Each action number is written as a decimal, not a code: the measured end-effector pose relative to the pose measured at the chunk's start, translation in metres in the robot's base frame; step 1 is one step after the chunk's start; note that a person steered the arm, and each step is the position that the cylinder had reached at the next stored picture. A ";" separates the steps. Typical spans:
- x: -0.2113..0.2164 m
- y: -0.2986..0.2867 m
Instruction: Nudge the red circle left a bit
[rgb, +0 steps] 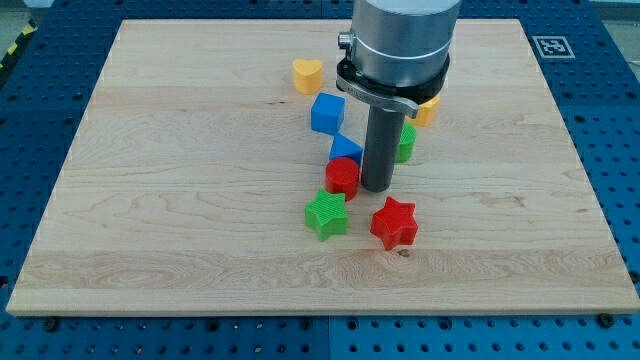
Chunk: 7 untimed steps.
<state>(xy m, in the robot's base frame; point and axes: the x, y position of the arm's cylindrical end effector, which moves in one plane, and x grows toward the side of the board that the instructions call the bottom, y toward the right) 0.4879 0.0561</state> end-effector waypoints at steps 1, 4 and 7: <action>0.000 -0.001; 0.012 -0.003; -0.004 -0.023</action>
